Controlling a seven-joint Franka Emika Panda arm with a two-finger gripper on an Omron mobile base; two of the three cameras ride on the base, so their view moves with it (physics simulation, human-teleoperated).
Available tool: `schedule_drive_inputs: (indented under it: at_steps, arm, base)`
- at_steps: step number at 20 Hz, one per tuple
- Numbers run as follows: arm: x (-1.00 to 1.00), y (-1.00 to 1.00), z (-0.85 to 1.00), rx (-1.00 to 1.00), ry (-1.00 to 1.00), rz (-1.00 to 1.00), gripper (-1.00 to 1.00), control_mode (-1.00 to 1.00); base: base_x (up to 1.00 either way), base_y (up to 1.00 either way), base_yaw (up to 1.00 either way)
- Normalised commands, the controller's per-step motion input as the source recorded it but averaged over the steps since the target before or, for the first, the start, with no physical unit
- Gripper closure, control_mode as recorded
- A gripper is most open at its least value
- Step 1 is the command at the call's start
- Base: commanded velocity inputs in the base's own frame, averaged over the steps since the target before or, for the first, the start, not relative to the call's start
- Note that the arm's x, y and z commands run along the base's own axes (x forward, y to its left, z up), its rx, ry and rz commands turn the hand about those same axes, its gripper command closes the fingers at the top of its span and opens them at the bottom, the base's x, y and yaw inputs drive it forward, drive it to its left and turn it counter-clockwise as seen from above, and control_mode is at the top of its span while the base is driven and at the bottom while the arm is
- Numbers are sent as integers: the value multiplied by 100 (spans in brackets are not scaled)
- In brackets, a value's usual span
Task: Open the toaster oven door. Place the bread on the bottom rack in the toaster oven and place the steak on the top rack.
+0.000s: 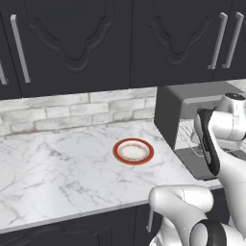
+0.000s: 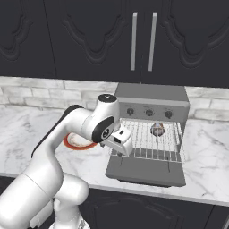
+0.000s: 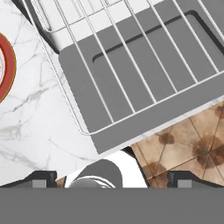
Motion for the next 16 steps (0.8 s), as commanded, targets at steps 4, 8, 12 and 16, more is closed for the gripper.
schedule_drive_inputs:
  at_steps: [4,8,12,16]
  arm:
    - [0,0,0,0,0,0,-100,-100]
    - [0,0,0,0,0,0,-100,-100]
    - [0,0,0,0,0,0,-100,100]
    - [0,0,0,0,0,0,-100,100]
  base:
    - [0,0,0]
    - [0,0,0]
    - [0,0,0]
    - [0,0,0]
